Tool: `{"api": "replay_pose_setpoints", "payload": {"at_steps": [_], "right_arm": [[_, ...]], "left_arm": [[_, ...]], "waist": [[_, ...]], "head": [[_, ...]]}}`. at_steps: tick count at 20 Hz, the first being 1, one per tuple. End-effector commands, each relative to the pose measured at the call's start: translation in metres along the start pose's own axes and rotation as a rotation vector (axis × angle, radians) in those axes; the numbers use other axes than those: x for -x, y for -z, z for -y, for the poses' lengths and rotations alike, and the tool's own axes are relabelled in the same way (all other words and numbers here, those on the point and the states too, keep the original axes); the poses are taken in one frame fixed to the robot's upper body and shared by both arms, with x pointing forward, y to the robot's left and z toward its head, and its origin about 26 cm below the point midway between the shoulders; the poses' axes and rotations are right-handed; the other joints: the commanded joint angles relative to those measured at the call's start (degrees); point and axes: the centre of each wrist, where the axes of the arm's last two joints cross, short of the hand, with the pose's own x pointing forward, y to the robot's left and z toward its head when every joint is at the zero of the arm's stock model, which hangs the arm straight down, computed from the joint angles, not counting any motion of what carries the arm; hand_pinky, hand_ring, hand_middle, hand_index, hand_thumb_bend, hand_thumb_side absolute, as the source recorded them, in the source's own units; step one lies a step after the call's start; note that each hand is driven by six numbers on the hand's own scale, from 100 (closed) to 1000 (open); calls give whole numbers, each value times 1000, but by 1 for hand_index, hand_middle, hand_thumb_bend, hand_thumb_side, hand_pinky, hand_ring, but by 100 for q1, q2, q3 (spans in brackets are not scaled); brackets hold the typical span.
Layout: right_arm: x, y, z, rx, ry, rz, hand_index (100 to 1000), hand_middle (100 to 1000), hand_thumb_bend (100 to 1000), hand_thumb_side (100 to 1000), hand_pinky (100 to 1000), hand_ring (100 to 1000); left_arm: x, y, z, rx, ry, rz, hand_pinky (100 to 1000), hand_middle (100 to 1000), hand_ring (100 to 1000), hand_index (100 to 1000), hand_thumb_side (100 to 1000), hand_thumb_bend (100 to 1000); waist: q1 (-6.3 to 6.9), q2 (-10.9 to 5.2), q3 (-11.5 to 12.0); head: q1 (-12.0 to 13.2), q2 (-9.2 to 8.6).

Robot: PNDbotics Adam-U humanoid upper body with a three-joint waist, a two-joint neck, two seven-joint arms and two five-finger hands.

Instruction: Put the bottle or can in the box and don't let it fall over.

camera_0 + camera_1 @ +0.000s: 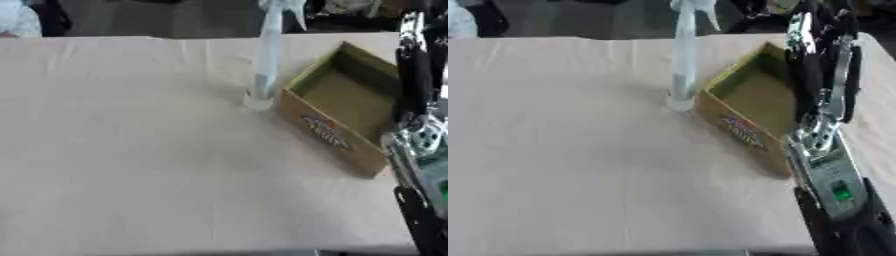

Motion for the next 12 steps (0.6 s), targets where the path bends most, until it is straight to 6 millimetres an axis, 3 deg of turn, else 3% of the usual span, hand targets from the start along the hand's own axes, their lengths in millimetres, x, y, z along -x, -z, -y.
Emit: {"api": "replay_pose_setpoints", "payload": {"at_steps": [1, 3, 4, 5, 6, 7, 8, 9, 10, 12], "right_arm": [[-14, 6, -10, -60, 98, 11, 988, 1000, 123, 780, 972, 926], [-17, 6, -19, -94, 197, -25, 1000, 1000, 188, 934, 926, 889], [-19, 6, -23, -103, 251, -54, 1000, 982, 233, 1000, 839, 827], [-20, 5, -27, -100, 308, -89, 1000, 883, 284, 1000, 583, 642], [-21, 5, -31, -83, 363, -127, 1000, 727, 326, 1000, 305, 459], [-23, 5, -34, -59, 422, -168, 1000, 614, 355, 1000, 176, 368], [-24, 5, -37, -27, 485, -217, 1000, 480, 388, 1000, 100, 251], [-25, 5, -40, 9, 550, -272, 1000, 371, 411, 1000, 100, 152], [-26, 5, -42, 43, 608, -323, 1000, 311, 429, 1000, 100, 102], [-28, 4, -46, 92, 702, -413, 1000, 208, 479, 1000, 100, 100]], "left_arm": [[-8, 5, -2, 8, 1, 32, 908, 772, 975, 854, 742, 507], [-8, 5, -1, 11, 0, 31, 908, 772, 975, 853, 743, 507], [-8, 5, -1, 12, -1, 30, 908, 772, 975, 853, 744, 505], [-8, 5, -1, 13, -2, 30, 908, 772, 974, 853, 747, 503], [-7, 5, -1, 14, -2, 28, 905, 772, 974, 853, 747, 503], [-7, 5, -1, 14, -2, 28, 905, 772, 974, 853, 746, 504], [-7, 5, -1, 15, -2, 27, 906, 772, 975, 853, 745, 506], [-7, 5, -1, 15, -2, 26, 906, 772, 975, 853, 745, 506], [-7, 4, -1, 15, -1, 26, 907, 772, 975, 853, 745, 506], [-7, 4, -1, 16, -1, 25, 908, 772, 975, 853, 745, 505]], "waist": [[3, -107, 19], [1, -114, 21], [-2, -117, 24], [-5, -120, 27], [-7, -122, 31], [-8, -122, 35], [-8, -121, 40], [-10, -122, 43], [-12, -122, 45], [-14, -123, 46]], "head": [[-22, -72], [-28, -70], [-32, -65], [-31, -68], [-28, -72], [-26, -78], [-24, -79], [-23, -74], [-23, -73], [-20, -72]]}}
